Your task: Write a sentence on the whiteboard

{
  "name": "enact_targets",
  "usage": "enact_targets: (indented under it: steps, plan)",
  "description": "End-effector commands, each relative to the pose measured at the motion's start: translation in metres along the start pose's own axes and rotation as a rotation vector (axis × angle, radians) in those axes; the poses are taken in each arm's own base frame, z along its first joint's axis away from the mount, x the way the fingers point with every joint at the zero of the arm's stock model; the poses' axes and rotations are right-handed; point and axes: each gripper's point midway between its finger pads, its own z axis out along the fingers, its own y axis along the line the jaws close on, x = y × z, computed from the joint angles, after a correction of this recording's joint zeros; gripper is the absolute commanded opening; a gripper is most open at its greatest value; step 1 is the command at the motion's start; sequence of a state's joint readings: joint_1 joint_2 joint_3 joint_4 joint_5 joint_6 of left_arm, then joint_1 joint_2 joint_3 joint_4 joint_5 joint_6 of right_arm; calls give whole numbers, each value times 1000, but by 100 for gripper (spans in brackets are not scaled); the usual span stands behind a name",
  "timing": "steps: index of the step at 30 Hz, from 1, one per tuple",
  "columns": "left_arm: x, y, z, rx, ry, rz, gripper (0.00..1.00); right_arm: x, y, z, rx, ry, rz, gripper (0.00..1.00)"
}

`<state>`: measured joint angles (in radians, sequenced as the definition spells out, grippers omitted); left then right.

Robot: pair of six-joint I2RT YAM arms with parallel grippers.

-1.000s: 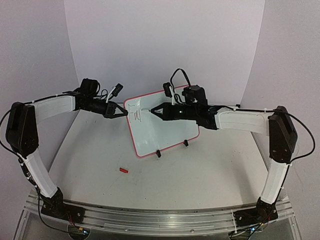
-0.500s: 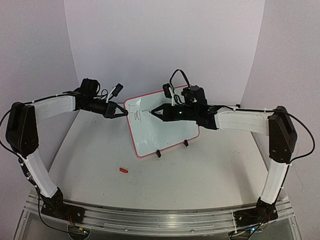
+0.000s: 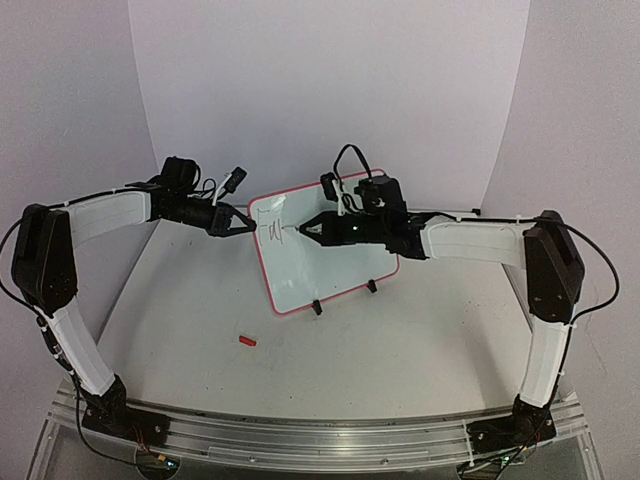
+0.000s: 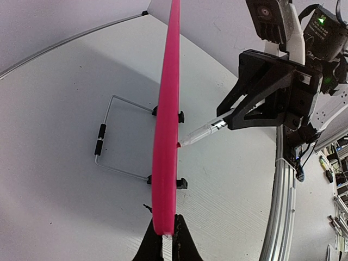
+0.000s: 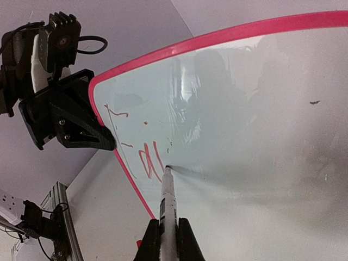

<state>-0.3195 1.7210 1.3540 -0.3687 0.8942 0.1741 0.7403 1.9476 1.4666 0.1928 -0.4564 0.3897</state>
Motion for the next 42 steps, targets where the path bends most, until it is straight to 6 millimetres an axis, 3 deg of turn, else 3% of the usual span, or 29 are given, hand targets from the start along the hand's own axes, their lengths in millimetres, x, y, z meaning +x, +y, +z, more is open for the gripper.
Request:
enact_targets:
  steps: [1, 10, 18, 25, 29, 42]
  plan:
    - [-4, -19, 0, 22, 19, 38, 0, -22, 0, -3, 36, -66, -19, 0]
    - [-5, -19, 0, 21, 18, 41, 0, -29, -15, -19, 152, -123, -12, 0]
    - [-5, -20, -1, 20, 18, 42, 0, -34, -15, -29, 174, -147, -20, 0]
    - [-5, -21, -1, 20, 18, 43, 0, -38, 19, -30, 5, -131, -63, 0]
    - [-5, -20, 0, 20, 19, 42, 0, -47, 29, -36, -25, -152, -73, 0]
    - [-4, -20, 0, 21, 20, 42, 0, -57, 17, -15, 16, -160, -60, 0]
